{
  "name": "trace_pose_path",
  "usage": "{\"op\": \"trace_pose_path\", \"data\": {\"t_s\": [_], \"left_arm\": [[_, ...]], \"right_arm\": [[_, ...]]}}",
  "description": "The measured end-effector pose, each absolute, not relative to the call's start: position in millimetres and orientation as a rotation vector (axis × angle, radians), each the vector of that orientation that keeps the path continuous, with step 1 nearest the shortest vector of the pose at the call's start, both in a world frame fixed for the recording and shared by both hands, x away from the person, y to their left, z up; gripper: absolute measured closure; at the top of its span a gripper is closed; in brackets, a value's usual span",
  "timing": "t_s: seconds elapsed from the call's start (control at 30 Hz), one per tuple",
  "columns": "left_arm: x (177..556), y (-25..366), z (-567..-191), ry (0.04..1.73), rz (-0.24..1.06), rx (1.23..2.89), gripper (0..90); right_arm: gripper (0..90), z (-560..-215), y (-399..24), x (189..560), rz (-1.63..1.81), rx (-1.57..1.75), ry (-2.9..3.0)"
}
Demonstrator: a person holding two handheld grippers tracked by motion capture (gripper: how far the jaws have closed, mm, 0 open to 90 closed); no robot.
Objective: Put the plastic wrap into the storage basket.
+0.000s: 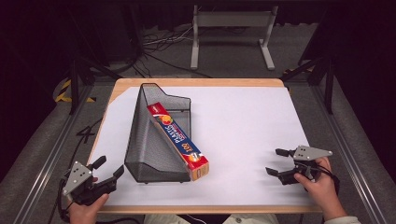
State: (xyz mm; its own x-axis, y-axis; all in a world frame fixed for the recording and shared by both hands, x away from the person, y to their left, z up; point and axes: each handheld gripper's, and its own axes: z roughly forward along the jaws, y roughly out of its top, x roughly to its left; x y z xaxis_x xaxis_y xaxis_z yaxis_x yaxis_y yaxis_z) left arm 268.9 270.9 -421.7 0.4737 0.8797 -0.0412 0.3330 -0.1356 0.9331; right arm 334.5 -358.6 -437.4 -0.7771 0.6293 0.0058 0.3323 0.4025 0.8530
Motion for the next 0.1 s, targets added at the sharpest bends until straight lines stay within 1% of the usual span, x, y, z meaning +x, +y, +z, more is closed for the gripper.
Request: {"op": "trace_pose_path", "data": {"t_s": [0.1], "left_arm": [[268.9, 270.6, -421.9, 1.051, 0.668, 1.696, 26.8]], "right_arm": [[14.4, -437.4, -358.4, 334.5, 1.328, 0.839, 2.345]]}}
